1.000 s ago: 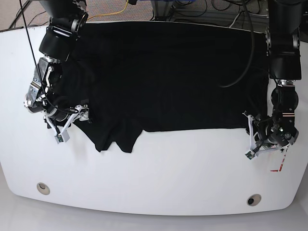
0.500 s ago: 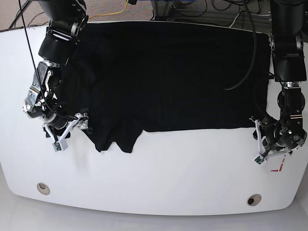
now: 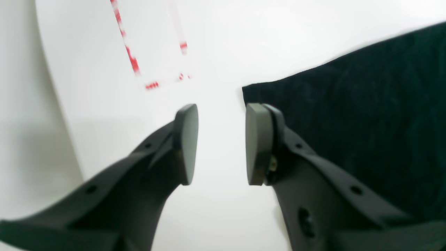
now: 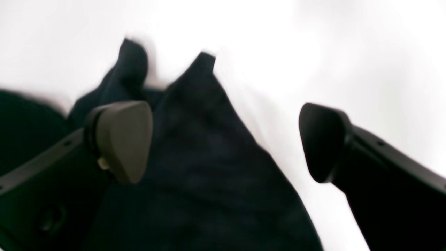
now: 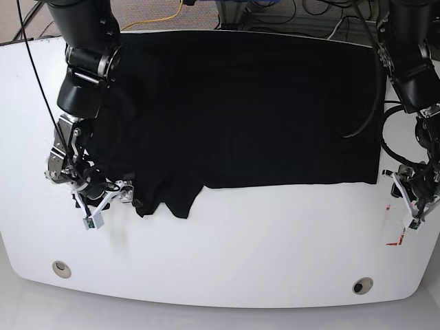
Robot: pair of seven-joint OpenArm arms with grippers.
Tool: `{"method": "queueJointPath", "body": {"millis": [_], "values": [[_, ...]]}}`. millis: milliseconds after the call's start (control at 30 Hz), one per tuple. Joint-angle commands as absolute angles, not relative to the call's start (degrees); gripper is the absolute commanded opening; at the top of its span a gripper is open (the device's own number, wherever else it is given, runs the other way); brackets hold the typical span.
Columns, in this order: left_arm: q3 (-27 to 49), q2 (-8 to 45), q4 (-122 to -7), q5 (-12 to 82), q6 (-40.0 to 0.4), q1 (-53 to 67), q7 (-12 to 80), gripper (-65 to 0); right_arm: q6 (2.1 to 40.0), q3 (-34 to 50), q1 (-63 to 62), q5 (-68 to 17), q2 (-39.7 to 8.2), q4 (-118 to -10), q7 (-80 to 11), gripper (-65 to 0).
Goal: Layout the t-shirt on the table in an organized manner, then fold the t-shirt properly
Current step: 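Drag the left gripper's held edge toward the hem corner, then open the left gripper and regrasp the shirt at the hem corner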
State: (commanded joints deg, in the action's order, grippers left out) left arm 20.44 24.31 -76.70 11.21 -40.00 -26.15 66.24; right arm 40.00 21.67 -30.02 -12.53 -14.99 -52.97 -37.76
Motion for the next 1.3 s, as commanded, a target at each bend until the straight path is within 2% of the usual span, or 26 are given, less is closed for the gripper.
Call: {"method": "queueJointPath", "body": {"millis": [200,433,767,1000,1167,1300], "values": [[24.1,24.2,-77.6,11.2,-40.0,-23.8,66.7,-43.9,40.0,21.6,-30.9,-12.5,-16.3,-47.7,-36.1,0.0],[24.6,24.1,-82.2,11.2,-40.0,-21.4,66.7,-43.9,40.0,21.6,-29.8,-12.5,-16.2,-45.8,-35.0,0.0],[24.6,24.0,-82.5,11.2,-40.0,-20.9,66.7,-43.9,40.0,21.6,-26.2,-12.6,-13.8,-46.1,-35.2,0.0],[24.8,24.0,-82.4,11.1,-40.0,-21.0,66.5,-43.9,40.0,21.6,-24.0,-12.6,-12.4,-51.5,-37.6,0.0],[24.9,24.0,-82.3,11.0,-40.0,-21.0,64.7,-43.9,40.0,21.6,-23.9,-12.8,-12.0,-53.5,-39.7,-11.1],[25.0,23.3,-80.8,10.9,-40.0,-21.1,63.4,-43.9,40.0,21.6,-23.9,-13.0,-12.3,-53.5,-39.9,-27.0]]}}
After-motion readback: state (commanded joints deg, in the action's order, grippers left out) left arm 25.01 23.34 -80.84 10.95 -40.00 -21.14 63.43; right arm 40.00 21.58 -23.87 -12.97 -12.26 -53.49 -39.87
